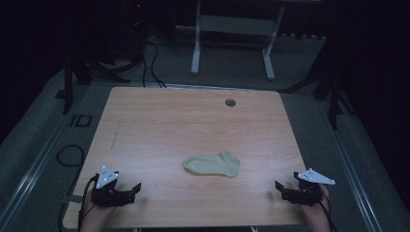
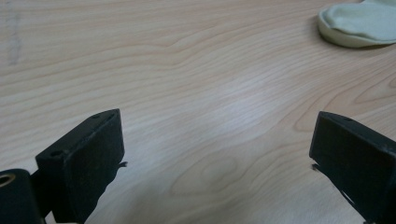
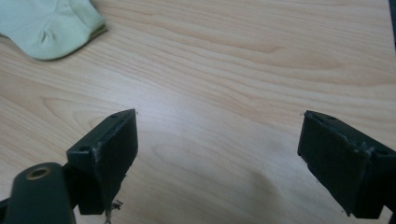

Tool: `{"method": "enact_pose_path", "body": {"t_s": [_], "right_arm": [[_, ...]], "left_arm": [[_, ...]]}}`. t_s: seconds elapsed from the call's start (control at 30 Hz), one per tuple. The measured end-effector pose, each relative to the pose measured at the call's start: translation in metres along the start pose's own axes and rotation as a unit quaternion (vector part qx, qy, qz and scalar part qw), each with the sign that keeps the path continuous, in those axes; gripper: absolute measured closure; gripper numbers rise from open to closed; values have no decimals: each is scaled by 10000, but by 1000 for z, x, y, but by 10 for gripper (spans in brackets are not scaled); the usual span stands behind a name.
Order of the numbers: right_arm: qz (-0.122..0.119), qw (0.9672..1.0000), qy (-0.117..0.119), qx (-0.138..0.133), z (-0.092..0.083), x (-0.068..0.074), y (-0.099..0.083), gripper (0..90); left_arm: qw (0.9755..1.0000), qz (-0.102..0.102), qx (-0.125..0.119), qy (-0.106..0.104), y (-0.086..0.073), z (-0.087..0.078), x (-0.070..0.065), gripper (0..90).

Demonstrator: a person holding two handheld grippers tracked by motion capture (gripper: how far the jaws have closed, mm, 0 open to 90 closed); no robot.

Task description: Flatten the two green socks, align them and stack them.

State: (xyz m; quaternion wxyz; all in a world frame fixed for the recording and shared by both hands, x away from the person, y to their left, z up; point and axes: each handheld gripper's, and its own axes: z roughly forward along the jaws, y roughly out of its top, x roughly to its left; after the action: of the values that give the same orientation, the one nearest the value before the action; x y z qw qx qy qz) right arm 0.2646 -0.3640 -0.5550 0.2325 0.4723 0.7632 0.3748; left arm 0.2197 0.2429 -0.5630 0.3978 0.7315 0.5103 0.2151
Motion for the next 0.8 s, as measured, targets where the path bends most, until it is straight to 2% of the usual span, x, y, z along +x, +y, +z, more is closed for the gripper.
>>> {"method": "enact_pose_path", "body": {"t_s": [0.23, 0.33, 0.57, 0.67, 0.8], "right_arm": [[171, 9996, -214, -123, -8, -7, -8, 122], [222, 9992, -307, -151, -12, -9, -11, 122], [297, 9982, -484, -180, -18, -12, -20, 129], [336, 9978, -527, -211, -20, -12, -21, 129], [380, 9968, -626, -306, -22, -13, -22, 129]], "left_arm": [[9998, -92, -37, 151, -10, -11, 7, 33], [9991, -94, -137, 383, -13, -17, 10, 43], [9988, -274, -177, 378, -20, -27, 15, 43], [9983, -234, -191, 498, -24, -31, 16, 42], [9974, -308, -198, 618, -31, -36, 20, 42]]}}
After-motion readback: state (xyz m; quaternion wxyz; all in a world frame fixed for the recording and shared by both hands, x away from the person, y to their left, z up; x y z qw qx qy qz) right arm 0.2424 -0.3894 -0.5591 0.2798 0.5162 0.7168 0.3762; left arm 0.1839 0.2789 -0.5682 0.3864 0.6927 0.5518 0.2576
